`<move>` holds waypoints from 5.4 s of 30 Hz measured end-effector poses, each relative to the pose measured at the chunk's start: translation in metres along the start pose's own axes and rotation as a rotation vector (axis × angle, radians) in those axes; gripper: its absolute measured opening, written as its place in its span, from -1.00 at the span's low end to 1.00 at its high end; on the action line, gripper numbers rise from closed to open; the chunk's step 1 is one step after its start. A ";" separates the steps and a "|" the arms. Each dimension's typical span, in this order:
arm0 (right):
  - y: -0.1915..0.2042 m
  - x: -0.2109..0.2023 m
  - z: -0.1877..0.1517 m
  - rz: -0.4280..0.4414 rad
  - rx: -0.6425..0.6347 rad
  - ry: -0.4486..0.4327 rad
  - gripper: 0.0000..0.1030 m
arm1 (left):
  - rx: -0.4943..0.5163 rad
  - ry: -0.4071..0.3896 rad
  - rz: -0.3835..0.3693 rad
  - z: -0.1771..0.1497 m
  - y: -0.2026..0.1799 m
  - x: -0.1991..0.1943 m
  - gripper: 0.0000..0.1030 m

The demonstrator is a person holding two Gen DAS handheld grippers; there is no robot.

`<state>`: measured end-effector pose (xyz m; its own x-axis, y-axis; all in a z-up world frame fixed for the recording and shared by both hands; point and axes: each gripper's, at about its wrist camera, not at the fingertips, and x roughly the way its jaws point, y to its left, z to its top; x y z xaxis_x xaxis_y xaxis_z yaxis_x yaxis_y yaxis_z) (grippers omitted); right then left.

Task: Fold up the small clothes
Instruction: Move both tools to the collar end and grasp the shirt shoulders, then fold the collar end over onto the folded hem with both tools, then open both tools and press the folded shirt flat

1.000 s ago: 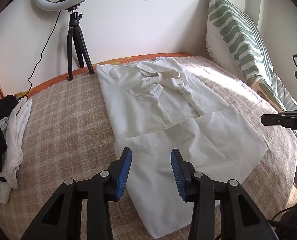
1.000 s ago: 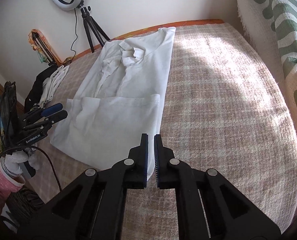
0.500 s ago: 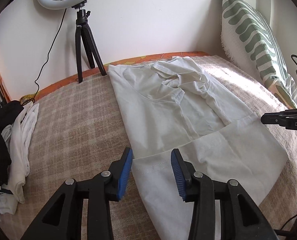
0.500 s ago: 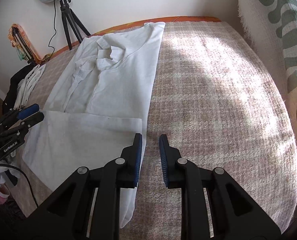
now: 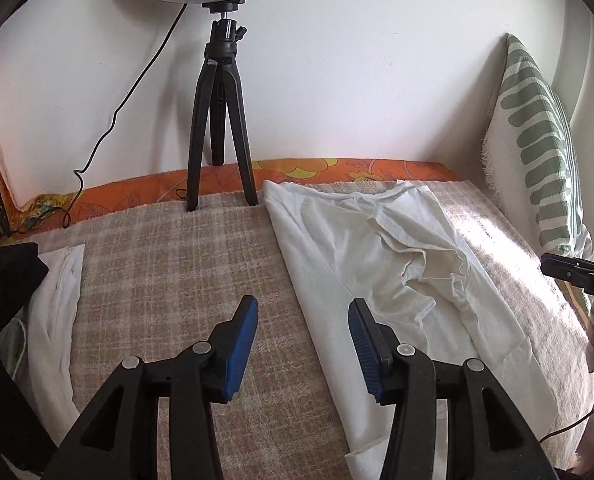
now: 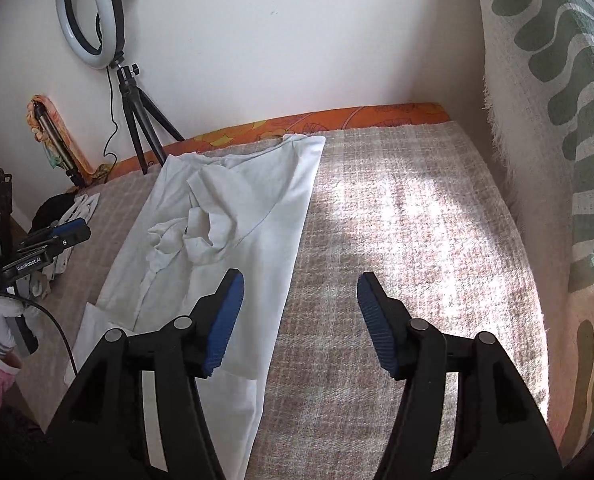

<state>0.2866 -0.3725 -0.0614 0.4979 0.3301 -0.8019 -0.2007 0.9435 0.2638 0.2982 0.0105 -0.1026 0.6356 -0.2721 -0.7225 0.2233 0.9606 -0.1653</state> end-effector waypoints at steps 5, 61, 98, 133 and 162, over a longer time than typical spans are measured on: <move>-0.012 0.039 0.034 -0.009 0.011 0.053 0.15 | -0.072 0.027 -0.041 0.022 0.013 0.034 -0.05; 0.028 0.029 0.102 0.089 0.017 -0.054 -0.89 | 0.033 -0.077 -0.083 0.063 -0.034 0.024 -0.98; 0.004 -0.098 -0.154 0.188 0.296 0.033 -0.15 | -0.201 0.089 -0.253 -0.146 -0.014 -0.109 -0.33; 0.016 -0.081 -0.165 0.044 0.213 0.221 -0.88 | -0.119 0.232 -0.197 -0.169 -0.026 -0.109 -0.78; 0.048 -0.037 -0.108 0.180 0.098 0.169 -0.58 | 0.041 0.107 -0.063 -0.101 -0.034 -0.050 -0.47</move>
<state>0.1678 -0.3426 -0.0773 0.3117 0.4913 -0.8133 -0.1862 0.8709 0.4547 0.1843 -0.0025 -0.1285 0.5374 -0.3224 -0.7793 0.2916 0.9381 -0.1870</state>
